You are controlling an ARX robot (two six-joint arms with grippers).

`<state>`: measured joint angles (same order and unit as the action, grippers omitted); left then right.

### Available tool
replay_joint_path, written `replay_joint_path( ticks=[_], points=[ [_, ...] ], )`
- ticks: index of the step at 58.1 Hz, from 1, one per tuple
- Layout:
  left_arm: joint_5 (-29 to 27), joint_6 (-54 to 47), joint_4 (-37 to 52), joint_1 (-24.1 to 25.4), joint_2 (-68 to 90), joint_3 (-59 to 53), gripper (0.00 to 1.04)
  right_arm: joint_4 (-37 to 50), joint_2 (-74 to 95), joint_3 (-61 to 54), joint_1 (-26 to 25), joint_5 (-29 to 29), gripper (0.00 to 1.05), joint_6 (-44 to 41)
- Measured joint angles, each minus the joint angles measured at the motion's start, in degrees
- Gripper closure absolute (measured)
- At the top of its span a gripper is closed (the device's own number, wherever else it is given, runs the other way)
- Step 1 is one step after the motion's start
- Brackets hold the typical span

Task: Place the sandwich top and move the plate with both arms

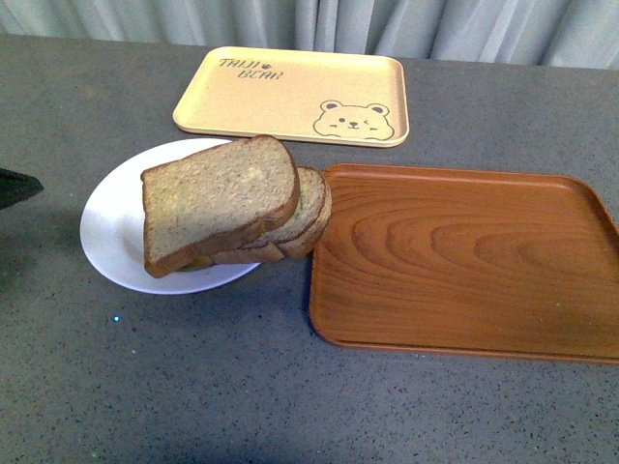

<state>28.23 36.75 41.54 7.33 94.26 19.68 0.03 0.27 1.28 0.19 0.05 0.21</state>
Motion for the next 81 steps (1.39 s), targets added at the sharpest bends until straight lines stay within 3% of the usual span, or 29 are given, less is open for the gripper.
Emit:
replay_joint_path(
  ticks=[20, 81],
  points=[
    [-1.7, 6.3, 7.6, 0.4, 18.2, 5.6, 0.09, 0.0, 0.0, 0.0, 0.0, 0.0, 0.09, 0.0],
    [-1.0, 14.2, 13.3, -6.9, 27.1, 13.9, 0.09, 0.0, 0.0, 0.0, 0.0, 0.0, 0.09, 0.0]
  ],
)
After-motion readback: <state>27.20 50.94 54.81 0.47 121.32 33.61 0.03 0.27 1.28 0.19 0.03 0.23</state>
